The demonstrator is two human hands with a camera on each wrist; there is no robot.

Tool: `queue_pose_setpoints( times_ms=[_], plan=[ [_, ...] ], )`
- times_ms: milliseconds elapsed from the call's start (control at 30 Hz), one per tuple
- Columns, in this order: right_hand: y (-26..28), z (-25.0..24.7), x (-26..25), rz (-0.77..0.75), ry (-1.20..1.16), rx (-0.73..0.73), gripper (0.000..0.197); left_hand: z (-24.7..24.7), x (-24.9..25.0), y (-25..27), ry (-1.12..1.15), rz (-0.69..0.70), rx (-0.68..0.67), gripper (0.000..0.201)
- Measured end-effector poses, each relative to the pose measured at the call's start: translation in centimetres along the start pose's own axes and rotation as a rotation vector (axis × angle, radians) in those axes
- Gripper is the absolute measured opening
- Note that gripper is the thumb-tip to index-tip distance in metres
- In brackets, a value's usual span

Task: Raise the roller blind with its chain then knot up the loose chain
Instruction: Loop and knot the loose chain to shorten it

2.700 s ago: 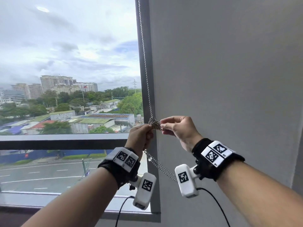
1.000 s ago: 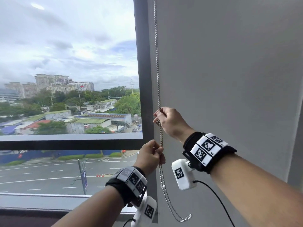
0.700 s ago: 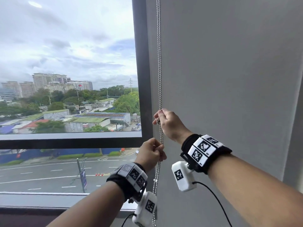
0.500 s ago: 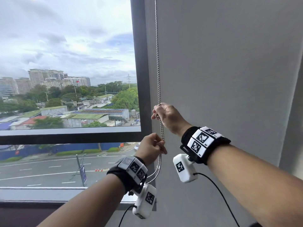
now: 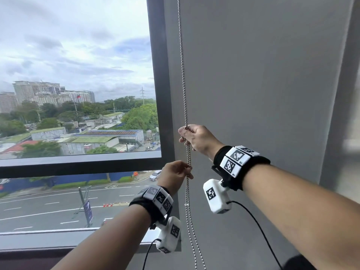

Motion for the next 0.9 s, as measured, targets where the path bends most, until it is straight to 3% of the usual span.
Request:
queue_pose_setpoints(
  times_ms=[100,333,567,667,900],
  plan=[
    [-0.1,-0.3,0.7,0.014,-0.075,0.049,0.034,0.3,-0.4,-0.6,0.029,0.002,0.023,0.013],
    [-2.6,-0.2,2.7,0.0,-0.011,0.012,0.032,1.2,-1.8,-3.3,-0.032,-0.034,0.088,0.007],
    [-4.2,-0.9,4.8,0.055,0.03,-0.028,0.03,1.3,-3.5,-5.0,-0.006,-0.098,0.174,0.022],
    [-4.1,-0.8,5.2,0.068,0.097,-0.034,0.046,1.1,-3.5,-5.2,0.019,-0.105,0.198,0.026],
    [-2.9,-1.0,7.6,0.067,0.255,-0.038,0.04,0.5,-4.8,-5.9,0.007,-0.146,0.205,0.021]
  ],
)
Point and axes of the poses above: each hand's wrist, its own y-axis away from the middle knuckle, its own z-axis out of the palm, x = y × z, the point moved 2 cm from there along -y, towards the middle knuckle, and after that the axes turned 2 degrees about -y, right-handed, at the moved point
